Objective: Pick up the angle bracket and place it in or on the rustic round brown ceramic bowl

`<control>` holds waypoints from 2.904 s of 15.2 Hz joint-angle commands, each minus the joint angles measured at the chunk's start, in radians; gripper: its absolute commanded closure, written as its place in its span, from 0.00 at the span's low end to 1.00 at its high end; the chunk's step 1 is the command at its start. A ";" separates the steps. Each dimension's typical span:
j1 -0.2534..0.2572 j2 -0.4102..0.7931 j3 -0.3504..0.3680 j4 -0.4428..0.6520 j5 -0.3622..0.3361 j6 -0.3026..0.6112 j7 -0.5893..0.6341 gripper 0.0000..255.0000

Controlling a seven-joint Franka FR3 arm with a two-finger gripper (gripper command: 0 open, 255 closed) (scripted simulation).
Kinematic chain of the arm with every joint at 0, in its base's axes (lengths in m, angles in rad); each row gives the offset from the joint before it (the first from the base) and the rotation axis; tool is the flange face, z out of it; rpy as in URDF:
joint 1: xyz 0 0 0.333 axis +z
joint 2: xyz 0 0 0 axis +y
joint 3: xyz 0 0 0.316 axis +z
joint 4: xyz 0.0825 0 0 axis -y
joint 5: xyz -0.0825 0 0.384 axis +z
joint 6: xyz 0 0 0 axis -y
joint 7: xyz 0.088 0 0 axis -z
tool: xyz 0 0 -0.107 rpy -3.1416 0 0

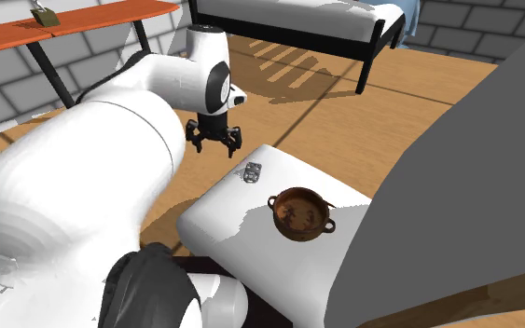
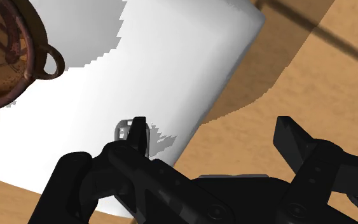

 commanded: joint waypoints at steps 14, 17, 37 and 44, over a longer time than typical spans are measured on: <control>-0.060 0.490 -0.046 0.068 -0.065 0.372 0.009 0.00; -0.065 0.538 -0.050 0.077 -0.067 0.407 0.010 0.00; -0.064 0.591 -0.050 0.040 -0.059 0.497 0.004 1.00; -0.067 0.636 -0.053 0.050 -0.033 0.602 0.016 0.00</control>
